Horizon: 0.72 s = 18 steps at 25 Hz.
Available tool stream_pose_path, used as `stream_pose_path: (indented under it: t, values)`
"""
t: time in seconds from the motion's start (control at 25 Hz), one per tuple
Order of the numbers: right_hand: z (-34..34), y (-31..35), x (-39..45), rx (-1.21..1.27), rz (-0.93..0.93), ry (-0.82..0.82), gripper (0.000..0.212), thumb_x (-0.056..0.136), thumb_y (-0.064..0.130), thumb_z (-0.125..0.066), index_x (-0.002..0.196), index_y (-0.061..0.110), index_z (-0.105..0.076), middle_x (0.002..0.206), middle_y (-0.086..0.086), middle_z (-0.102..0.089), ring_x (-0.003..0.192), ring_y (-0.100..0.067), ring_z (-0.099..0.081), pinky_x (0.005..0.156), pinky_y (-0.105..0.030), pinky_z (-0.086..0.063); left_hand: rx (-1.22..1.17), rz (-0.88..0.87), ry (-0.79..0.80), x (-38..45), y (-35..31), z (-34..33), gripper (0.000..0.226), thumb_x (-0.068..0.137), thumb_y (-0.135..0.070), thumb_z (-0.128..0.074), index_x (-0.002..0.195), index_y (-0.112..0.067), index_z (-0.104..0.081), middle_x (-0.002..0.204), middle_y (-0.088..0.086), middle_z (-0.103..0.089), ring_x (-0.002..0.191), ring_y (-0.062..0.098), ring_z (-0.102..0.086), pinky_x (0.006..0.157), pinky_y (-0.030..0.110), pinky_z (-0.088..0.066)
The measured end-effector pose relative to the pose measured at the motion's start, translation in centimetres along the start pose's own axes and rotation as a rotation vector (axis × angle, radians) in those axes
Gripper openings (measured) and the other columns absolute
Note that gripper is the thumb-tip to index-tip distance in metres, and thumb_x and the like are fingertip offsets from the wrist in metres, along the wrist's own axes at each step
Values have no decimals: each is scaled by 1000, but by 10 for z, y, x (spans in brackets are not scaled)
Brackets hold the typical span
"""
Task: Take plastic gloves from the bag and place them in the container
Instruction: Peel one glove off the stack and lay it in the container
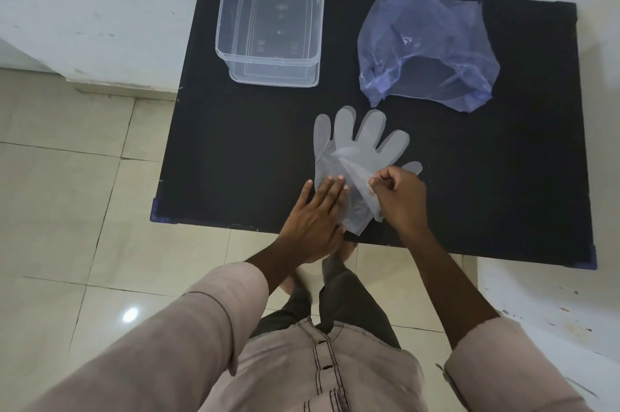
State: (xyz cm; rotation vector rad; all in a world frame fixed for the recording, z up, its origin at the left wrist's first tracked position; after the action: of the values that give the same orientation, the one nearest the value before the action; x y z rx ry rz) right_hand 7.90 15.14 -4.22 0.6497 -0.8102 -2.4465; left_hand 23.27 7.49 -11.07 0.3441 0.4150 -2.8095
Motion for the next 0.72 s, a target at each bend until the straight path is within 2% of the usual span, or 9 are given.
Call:
stream_pose_path:
  t: [0.2, 0.44, 0.56, 0.72]
  values:
    - [12, 1, 13, -48, 37, 14, 13, 91, 20, -62, 91, 8, -67, 82, 1, -61, 75, -14, -60, 75, -30, -53, 33, -59, -11, -3, 2, -8, 73, 97, -54, -24, 153, -11, -6, 163, 13, -13, 149, 33, -6, 119, 55, -9]
    - [14, 3, 18, -133, 75, 41, 12, 91, 19, -60, 89, 9, -66, 81, 1, -60, 73, -13, -58, 74, -28, -51, 39, -110, 39, -3, 10, -16, 77, 95, -61, -18, 153, -12, -5, 163, 11, -7, 150, 31, -1, 120, 54, -5]
    - [21, 5, 24, -160, 107, 42, 11, 90, 18, -62, 87, 9, -66, 80, 0, -62, 73, -13, -59, 73, -28, -51, 37, -87, 57, -6, 13, -17, 78, 94, -63, -15, 153, -14, 0, 162, 8, 3, 150, 30, 4, 119, 55, -3]
    - [44, 17, 40, -201, 138, 60, 9, 89, 16, -62, 91, 10, -68, 83, 2, -62, 75, -14, -60, 73, -28, -49, 42, -89, 63, -5, 11, -15, 79, 94, -65, -16, 153, -15, -2, 164, 9, -3, 150, 30, 3, 118, 57, -4]
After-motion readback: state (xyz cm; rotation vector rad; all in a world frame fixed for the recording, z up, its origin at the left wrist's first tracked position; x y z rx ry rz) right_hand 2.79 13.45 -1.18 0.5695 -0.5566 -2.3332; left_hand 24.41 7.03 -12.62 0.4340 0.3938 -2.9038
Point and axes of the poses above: each hand's wrist, its own x-axis towards the middle knuckle, its own z-axis out of the back of the hand, y = z × x, the point moved 2 cm from there along x, towards the middle knuckle
